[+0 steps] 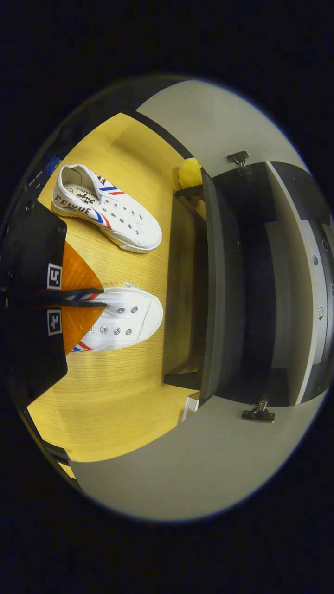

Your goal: Grab one shoe with the right hand and put it into the shoe cabinet, grab the other shoe with the left hand and put it into the shoe cabinet; then close the right door with the right hand and the left door with the left hand.

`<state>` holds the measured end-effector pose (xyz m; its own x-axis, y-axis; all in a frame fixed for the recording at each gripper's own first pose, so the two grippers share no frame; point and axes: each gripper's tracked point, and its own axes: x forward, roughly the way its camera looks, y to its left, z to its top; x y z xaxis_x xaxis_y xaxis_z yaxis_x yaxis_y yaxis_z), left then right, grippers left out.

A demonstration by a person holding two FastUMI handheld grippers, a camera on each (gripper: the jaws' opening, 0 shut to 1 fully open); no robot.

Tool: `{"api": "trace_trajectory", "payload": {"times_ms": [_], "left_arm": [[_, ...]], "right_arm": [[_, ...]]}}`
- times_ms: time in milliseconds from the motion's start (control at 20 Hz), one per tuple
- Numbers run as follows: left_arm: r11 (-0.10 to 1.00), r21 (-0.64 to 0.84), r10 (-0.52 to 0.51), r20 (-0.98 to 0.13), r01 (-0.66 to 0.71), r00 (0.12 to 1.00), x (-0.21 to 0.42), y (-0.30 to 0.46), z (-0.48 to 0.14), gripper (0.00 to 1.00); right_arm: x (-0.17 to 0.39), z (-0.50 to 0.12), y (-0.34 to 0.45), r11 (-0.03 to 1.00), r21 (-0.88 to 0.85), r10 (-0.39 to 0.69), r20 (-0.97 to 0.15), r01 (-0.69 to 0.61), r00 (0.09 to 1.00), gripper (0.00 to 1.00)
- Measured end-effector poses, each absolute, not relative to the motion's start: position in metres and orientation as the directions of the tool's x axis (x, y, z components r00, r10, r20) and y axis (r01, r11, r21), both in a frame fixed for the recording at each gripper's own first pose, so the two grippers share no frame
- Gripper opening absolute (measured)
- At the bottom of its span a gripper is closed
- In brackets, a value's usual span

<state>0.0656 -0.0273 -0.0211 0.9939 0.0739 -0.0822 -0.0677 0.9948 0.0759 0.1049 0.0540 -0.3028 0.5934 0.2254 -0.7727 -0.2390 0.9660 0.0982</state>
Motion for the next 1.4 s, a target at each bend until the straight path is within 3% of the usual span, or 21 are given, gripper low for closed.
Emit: {"api": "trace_trajectory", "payload": {"times_ms": [750,1400], "left_arm": [[0.999,0.041,0.005,-0.047,-0.003,0.999,0.072,-0.043,-0.016,0.79],[0.999,0.025,0.031,-0.050,-0.029,0.998,0.080,-0.039,-0.021,0.79]], "right_arm": [[0.137,-0.127,0.056,0.946,0.185,0.325,-0.544,-0.267,0.774,0.01],[0.242,-0.007,0.061,0.943,0.156,0.331,-0.338,-0.294,0.881,0.01]]}}
